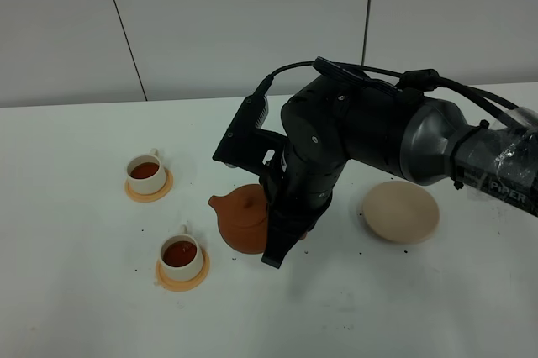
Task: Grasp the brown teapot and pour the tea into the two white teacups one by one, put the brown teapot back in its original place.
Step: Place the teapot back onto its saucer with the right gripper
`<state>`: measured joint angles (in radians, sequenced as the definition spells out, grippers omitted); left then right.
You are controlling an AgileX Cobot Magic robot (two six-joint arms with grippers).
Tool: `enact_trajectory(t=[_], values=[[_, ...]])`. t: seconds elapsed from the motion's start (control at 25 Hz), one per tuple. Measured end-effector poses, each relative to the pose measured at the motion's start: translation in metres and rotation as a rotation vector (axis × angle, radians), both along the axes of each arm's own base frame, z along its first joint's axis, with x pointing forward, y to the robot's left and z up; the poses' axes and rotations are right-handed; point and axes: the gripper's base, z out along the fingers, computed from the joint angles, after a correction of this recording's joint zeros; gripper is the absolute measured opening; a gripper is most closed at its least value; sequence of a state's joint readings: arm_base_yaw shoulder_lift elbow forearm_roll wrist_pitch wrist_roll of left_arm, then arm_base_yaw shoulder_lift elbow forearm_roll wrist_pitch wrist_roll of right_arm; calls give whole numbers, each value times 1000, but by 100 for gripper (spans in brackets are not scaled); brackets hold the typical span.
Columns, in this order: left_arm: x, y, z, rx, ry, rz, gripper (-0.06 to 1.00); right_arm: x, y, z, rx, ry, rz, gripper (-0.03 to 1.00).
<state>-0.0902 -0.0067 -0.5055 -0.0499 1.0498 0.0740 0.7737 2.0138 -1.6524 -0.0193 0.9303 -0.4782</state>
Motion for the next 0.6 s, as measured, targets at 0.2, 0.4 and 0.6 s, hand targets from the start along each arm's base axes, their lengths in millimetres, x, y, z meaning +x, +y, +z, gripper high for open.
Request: enact_trajectory(t=[0.2, 0.4, 0.6], values=[[0, 0, 0, 0, 0, 0, 23, 7, -7, 0, -10, -12, -17, 10], [0, 0, 0, 0, 0, 0, 23, 32, -36, 1, -22, -19, -82, 10], [0, 0, 0, 0, 0, 0, 23, 60, -77, 1, -35, -27, -167, 10]])
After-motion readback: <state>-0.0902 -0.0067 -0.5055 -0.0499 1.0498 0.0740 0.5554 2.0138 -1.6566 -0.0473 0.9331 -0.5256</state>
